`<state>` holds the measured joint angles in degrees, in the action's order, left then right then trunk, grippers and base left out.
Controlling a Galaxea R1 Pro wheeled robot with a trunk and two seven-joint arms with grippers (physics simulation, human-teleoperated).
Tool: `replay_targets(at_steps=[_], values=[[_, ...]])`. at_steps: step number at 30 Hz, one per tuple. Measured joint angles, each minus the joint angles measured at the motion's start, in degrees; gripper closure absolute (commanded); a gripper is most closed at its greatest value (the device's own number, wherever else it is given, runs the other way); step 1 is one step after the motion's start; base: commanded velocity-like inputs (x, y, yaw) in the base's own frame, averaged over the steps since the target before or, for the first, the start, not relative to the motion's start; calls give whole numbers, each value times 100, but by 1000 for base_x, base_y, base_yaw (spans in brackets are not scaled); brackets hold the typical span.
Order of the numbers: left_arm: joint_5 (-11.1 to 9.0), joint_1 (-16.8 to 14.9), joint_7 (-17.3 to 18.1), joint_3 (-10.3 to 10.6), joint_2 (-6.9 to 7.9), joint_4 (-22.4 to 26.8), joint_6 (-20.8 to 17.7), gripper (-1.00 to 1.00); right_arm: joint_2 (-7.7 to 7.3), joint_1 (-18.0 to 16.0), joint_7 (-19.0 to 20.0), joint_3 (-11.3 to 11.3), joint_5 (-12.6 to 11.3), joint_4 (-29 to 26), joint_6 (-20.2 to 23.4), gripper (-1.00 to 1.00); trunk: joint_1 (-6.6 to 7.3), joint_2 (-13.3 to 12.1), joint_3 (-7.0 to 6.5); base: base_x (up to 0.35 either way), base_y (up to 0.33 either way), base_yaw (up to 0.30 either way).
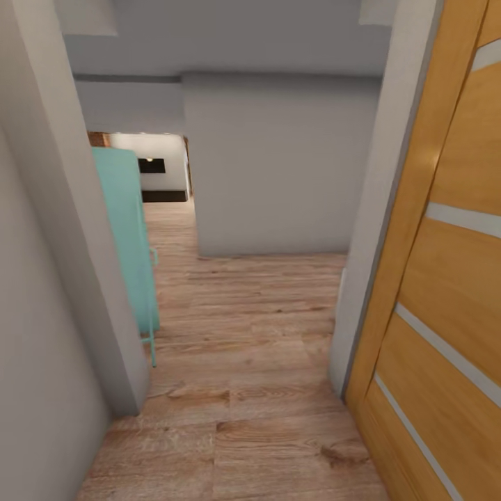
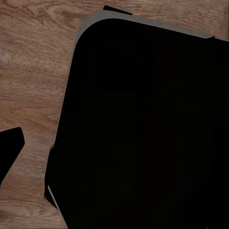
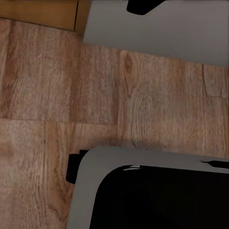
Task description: Move the two storage containers from the living room to the garage. In the garage, place one container on the floor and stack the other container on top of it (either order is fine).
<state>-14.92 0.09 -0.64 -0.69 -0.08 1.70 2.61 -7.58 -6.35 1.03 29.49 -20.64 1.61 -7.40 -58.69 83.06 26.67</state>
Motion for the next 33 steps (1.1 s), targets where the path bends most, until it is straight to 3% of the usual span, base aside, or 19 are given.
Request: replay_targets(at_steps=[33], values=[[-9, -1, 0, -5, 0, 0, 2, -100, 0, 4, 0, -8, -30, -2, -32, -100, 0, 0, 0, 324, 0, 0]])
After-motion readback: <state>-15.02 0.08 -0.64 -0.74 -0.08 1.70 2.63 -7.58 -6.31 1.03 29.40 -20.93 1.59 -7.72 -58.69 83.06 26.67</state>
